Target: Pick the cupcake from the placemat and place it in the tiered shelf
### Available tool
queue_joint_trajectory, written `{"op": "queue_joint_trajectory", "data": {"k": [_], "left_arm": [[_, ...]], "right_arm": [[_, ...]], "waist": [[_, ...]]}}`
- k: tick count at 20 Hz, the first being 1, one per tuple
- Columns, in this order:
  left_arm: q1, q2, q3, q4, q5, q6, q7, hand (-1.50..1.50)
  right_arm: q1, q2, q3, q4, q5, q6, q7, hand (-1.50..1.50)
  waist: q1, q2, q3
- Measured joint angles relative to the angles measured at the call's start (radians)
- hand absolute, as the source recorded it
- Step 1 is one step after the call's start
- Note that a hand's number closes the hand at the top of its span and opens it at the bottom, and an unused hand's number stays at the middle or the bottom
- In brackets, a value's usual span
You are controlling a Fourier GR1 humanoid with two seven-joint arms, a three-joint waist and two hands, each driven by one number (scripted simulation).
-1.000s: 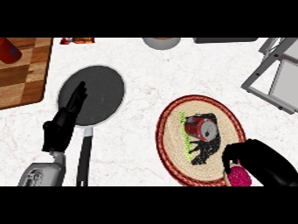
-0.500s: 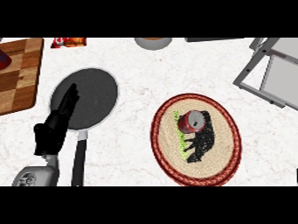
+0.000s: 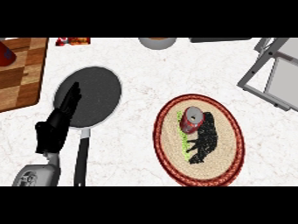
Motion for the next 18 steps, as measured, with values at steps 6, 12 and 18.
{"op": "queue_joint_trajectory", "data": {"k": [6, 12, 18], "left_arm": [[-0.007, -0.013, -0.024, -0.006, -0.007, -0.006, 0.002, 0.00], [-0.031, -0.022, -0.036, 0.019, -0.016, -0.010, -0.013, 0.00], [-0.054, -0.020, -0.029, 0.047, -0.009, -0.021, -0.022, 0.00]], "right_arm": [[0.007, -0.114, -0.169, 0.149, -0.208, 0.035, 0.025, 1.50], [-0.048, -0.220, -0.257, 0.305, -0.342, 0.072, 0.079, 1.50], [-0.146, -0.302, -0.243, 0.406, -0.431, 0.104, 0.163, 1.50]], "waist": [[0.029, 0.005, 0.000], [0.056, 0.011, 0.000], [0.076, 0.015, 0.000]]}}
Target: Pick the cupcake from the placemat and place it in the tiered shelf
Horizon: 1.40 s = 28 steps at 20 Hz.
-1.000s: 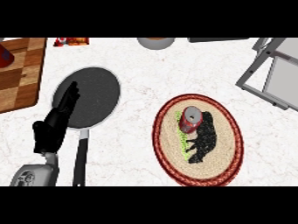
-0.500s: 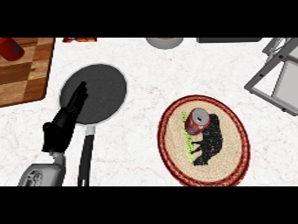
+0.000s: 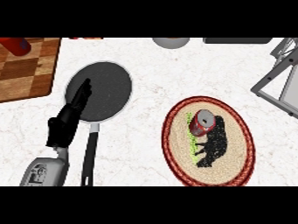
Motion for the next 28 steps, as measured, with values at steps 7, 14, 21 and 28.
{"op": "queue_joint_trajectory", "data": {"k": [7, 14, 21, 28], "left_arm": [[-0.027, -0.010, -0.006, 0.019, -0.005, -0.002, -0.003, 0.00], [-0.037, -0.010, -0.016, -0.012, -0.012, -0.007, 0.035, 0.00], [-0.045, -0.027, -0.024, 0.008, -0.024, 0.003, 0.027, 0.00], [-0.032, -0.014, -0.013, -0.015, -0.016, -0.008, 0.032, 0.00]], "right_arm": [[-0.179, -0.049, 0.091, 0.110, -0.041, -0.013, 0.062, 1.50], [-0.362, -0.067, 0.206, 0.175, 0.010, -0.068, 0.041, 1.50], [-0.555, -0.019, 0.339, 0.216, 0.103, -0.150, -0.004, 1.50], [-0.717, 0.099, 0.447, 0.237, 0.237, -0.261, -0.106, 1.50]], "waist": [[0.018, 0.003, 0.000], [0.028, 0.004, 0.001], [0.030, 0.006, 0.000], [0.028, 0.005, 0.000]]}}
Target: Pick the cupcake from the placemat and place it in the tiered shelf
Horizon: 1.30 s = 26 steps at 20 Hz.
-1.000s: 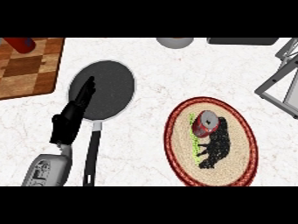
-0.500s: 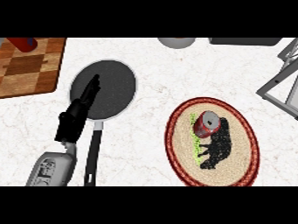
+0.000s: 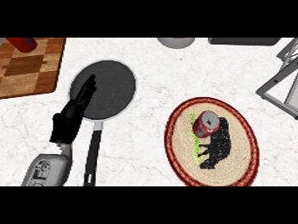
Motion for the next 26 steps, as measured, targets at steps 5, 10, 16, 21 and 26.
{"op": "queue_joint_trajectory", "data": {"k": [5, 10, 16, 21, 26], "left_arm": [[-0.008, 0.007, 0.006, -0.005, 0.006, -0.010, 0.005, 0.00], [-0.002, 0.012, 0.012, -0.008, 0.012, -0.018, 0.005, 0.00], [-0.019, -0.010, 0.003, 0.020, -0.006, 0.004, -0.002, 0.00], [-0.023, -0.011, 0.004, 0.036, -0.006, 0.001, -0.018, 0.00], [-0.019, -0.017, -0.005, 0.024, -0.011, 0.002, -0.009, 0.00]], "right_arm": [[-0.121, 0.089, 0.042, 0.089, 0.005, 0.027, 0.034, 1.50], [-0.229, 0.141, 0.053, 0.198, -0.015, 0.092, 0.073, 1.50], [-0.355, 0.157, 0.067, 0.337, 0.030, 0.120, 0.073, 1.50], [-0.406, 0.152, 0.102, 0.407, 0.130, 0.011, 0.057, -1.50], [-0.442, 0.133, 0.111, 0.522, 0.201, -0.043, 0.028, -1.50]], "waist": [[0.004, 0.000, -0.002], [0.001, -0.002, -0.004], [-0.001, 0.001, -0.002], [0.003, 0.004, -0.003], [0.009, 0.005, -0.003]]}}
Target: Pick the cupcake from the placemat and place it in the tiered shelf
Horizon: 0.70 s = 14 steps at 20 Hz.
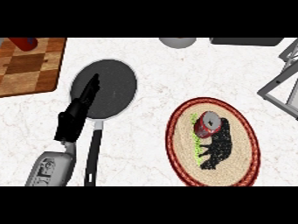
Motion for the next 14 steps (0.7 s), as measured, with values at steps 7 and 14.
{"op": "queue_joint_trajectory", "data": {"k": [7, 14], "left_arm": [[0.006, 0.003, 0.010, 0.010, 0.005, -0.003, -0.013, 0.00], [0.014, 0.006, 0.009, 0.010, 0.006, -0.009, -0.025, 0.00]], "right_arm": [[-0.051, 0.004, -0.026, 0.120, 0.005, 0.074, 0.009, -1.50], [-0.111, -0.014, -0.047, 0.160, -0.010, 0.192, 0.090, -1.50]], "waist": [[-0.003, 0.001, 0.003], [-0.003, 0.002, 0.005]]}}
